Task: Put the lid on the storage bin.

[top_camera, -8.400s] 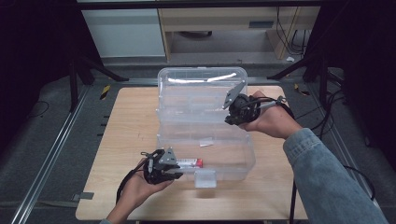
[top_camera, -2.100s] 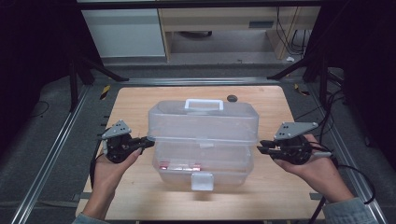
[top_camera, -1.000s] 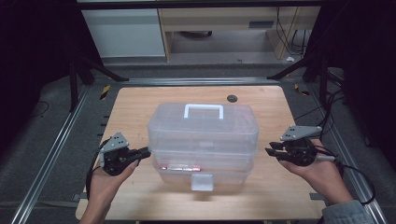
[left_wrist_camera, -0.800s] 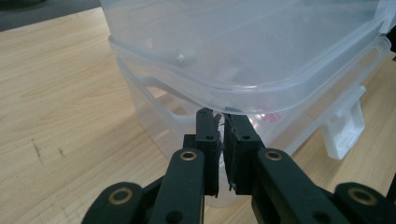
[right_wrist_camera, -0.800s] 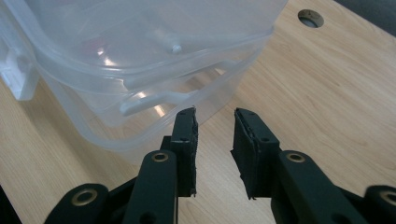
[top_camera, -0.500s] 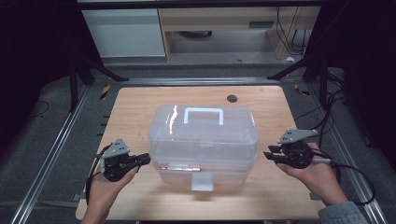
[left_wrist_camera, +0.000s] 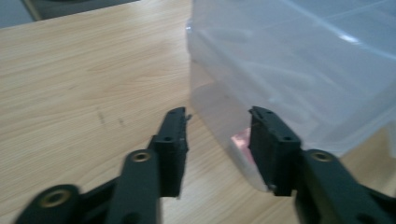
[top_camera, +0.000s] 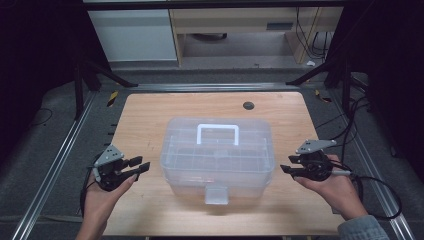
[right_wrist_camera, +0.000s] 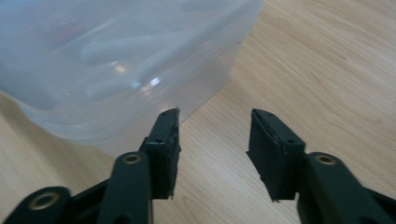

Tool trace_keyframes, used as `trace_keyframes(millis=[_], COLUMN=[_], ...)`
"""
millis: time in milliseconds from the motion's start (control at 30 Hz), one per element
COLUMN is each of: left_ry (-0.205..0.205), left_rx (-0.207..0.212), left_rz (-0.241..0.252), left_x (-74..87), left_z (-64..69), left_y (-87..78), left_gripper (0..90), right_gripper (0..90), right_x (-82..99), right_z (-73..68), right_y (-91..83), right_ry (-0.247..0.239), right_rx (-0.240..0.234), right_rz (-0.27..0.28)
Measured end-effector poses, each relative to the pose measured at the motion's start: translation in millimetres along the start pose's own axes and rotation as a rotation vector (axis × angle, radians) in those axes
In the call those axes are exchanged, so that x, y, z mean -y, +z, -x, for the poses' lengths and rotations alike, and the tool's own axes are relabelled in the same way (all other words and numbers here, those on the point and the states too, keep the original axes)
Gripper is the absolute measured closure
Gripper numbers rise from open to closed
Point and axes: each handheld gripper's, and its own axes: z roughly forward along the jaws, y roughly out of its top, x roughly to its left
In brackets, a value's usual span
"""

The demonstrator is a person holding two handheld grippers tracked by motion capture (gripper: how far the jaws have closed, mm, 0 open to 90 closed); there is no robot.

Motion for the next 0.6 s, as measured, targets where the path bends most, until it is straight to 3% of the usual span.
trace_keyframes(millis=[233,433,600], left_ry=[-0.014,-0.016,-0.015], left_rx=[-0.073,-0.102,-0.102], left_rz=[-0.082,-0.133,-0.168], left_x=[1.5,1.9,4.3], left_z=[-14.0,-25.0,-34.7], left_y=[15.6,31.4,44.0], left_gripper=[18.7,8.9,5.9], right_gripper=[30.2,25.5,25.6], right_x=[3.0,9.8,16.4], right_z=[9.5,21.8,34.7], right_y=[7.8,17.8,32.4], right_ry=[0.066,0.13,0.164], right_rx=[0.132,0.185,0.192], right_rz=[-0.012,-0.016,-0.04])
